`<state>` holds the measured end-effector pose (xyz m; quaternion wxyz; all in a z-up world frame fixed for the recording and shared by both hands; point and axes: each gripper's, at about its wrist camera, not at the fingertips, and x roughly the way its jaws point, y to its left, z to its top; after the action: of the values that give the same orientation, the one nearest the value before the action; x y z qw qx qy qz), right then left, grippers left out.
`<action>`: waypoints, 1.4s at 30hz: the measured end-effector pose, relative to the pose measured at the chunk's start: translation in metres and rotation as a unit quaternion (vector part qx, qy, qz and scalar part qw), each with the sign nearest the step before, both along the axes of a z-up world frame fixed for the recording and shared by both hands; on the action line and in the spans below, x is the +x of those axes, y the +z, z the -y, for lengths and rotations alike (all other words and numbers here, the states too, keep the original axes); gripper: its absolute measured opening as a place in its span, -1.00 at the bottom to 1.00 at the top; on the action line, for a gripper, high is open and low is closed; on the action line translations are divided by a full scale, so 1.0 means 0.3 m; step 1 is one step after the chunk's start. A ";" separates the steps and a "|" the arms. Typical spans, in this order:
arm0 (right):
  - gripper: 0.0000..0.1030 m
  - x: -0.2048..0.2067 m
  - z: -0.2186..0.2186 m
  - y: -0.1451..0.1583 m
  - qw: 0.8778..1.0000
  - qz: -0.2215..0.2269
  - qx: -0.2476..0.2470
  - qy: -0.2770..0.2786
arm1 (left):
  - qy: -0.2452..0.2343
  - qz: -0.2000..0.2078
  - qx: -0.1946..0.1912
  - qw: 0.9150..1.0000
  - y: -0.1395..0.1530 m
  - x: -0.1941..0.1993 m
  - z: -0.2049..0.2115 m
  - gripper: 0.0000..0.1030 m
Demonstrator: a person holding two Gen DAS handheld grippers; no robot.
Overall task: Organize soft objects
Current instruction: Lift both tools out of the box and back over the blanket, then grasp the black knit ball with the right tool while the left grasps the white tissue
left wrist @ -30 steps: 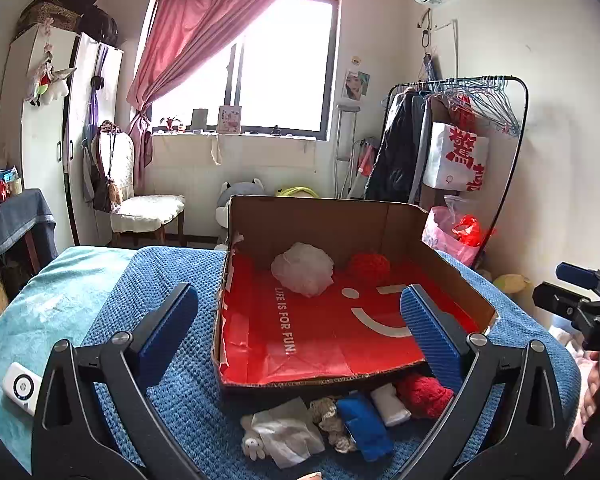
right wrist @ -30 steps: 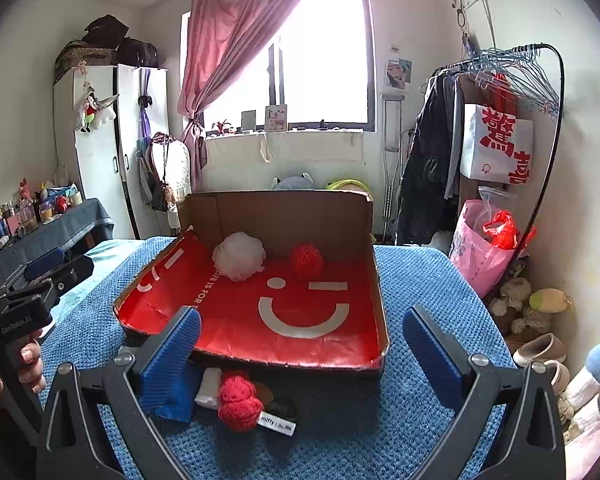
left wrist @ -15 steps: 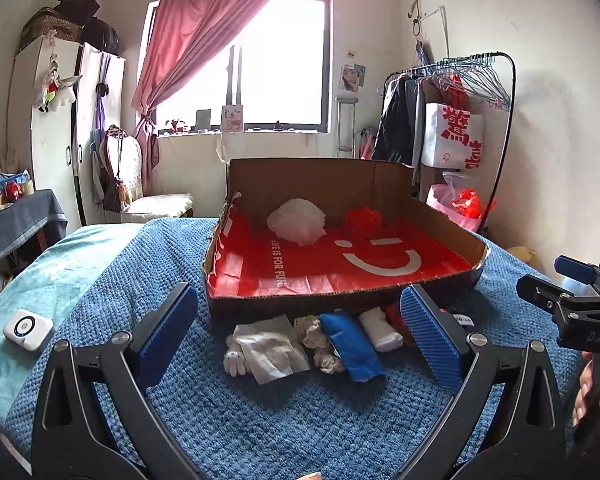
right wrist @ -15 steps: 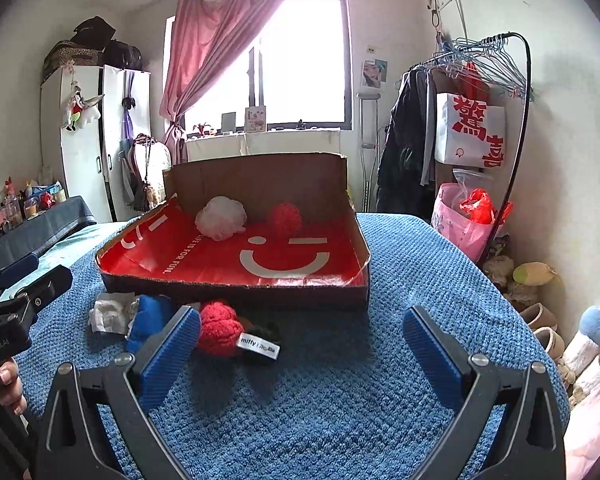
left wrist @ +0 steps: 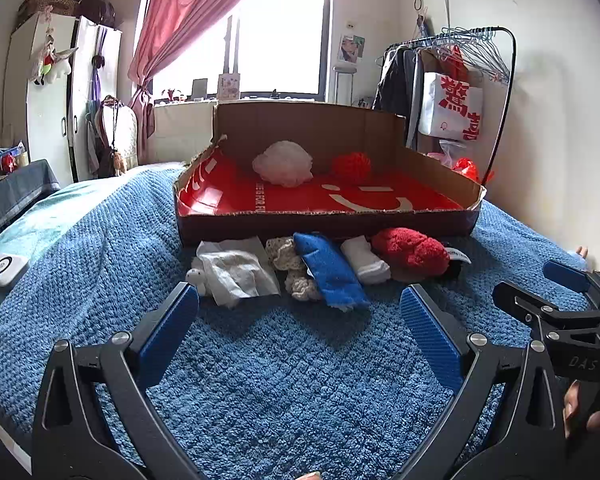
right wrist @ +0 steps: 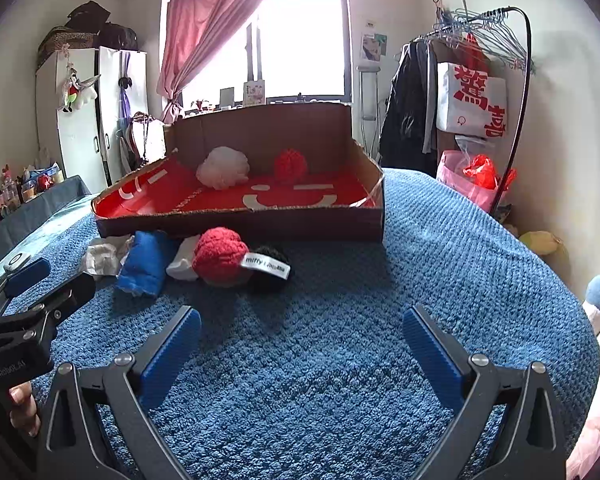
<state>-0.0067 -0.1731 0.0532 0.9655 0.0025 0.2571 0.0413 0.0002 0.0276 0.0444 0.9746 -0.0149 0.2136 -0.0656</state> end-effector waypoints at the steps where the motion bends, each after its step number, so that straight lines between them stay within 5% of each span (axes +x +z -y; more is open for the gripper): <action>1: 1.00 0.003 0.001 -0.012 1.000 -0.005 0.000 -0.001 | -0.001 -0.005 -0.001 1.000 -0.009 0.000 0.001 1.00; 18: 1.00 0.018 -0.011 -0.065 0.999 -0.038 -0.008 -0.005 | 0.008 -0.061 -0.014 0.998 -0.071 0.030 -0.011 1.00; 37: 1.00 0.162 -0.005 0.023 0.997 -0.068 0.014 0.024 | 0.007 -0.089 0.008 0.996 0.024 0.167 -0.088 0.99; 42: 0.99 0.235 -0.018 0.026 0.994 -0.102 0.002 0.044 | -0.017 -0.105 0.022 0.994 0.055 0.238 -0.096 0.56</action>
<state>0.0638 -0.1678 0.0609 0.9313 -0.0026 0.3543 0.0842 0.0716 0.0565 0.0609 0.9458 0.0033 0.3160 -0.0751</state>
